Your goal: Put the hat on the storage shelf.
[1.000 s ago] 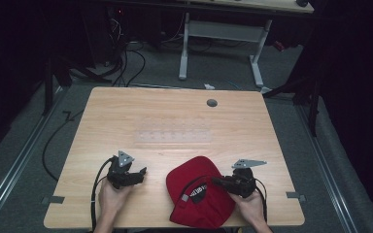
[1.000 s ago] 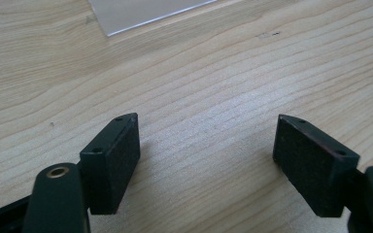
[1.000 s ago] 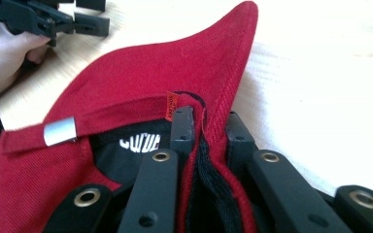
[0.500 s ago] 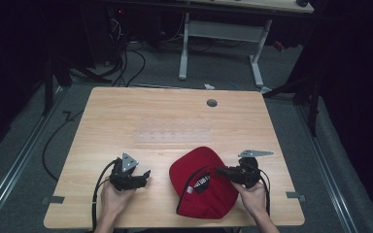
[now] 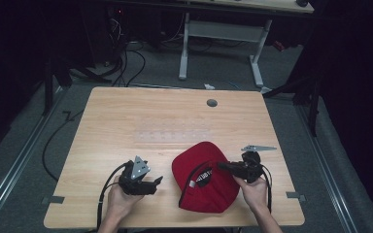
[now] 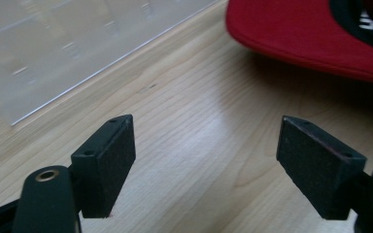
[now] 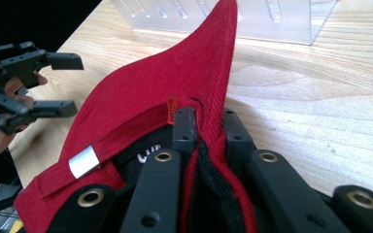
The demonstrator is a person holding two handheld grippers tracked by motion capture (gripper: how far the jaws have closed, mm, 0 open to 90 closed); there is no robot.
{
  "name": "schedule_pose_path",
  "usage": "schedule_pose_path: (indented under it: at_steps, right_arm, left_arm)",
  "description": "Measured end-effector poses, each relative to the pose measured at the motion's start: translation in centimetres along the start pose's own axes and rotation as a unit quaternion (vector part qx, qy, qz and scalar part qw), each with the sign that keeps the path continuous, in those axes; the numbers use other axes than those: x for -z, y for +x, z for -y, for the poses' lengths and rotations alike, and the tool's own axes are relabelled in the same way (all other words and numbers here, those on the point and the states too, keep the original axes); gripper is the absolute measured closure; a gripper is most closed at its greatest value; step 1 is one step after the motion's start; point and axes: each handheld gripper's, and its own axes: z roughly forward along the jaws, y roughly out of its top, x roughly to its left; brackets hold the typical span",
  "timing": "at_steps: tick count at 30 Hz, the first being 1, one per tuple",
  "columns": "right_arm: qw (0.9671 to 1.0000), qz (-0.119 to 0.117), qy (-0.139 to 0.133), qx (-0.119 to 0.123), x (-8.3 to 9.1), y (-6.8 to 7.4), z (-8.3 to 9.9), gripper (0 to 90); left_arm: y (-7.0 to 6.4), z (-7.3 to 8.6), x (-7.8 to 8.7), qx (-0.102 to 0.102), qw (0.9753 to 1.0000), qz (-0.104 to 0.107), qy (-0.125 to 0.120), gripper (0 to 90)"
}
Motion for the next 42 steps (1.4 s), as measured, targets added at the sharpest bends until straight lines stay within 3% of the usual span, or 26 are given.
schedule_pose_path:
  at_steps: [19, 34, 42]
  right_arm:
    - [0.9999, -0.014, 0.001, 0.000, 0.2, 0.9, -2.7, 80.9]
    - [0.9995, -0.031, -0.002, 0.000, 0.8, 1.8, -4.3, 80.9]
    - [0.9994, -0.032, -0.015, 0.002, 1.8, 1.9, -5.2, 81.0]
  left_arm:
    - [-3.3, 0.0, -0.2, -0.031, 0.9980, 0.053, 0.016, 15.1]
    - [-3.8, 0.5, -0.4, -0.063, 0.9964, 0.050, 0.024, 14.6]
    - [-3.1, 1.0, -0.1, -0.062, 0.9972, 0.038, 0.018, 14.8]
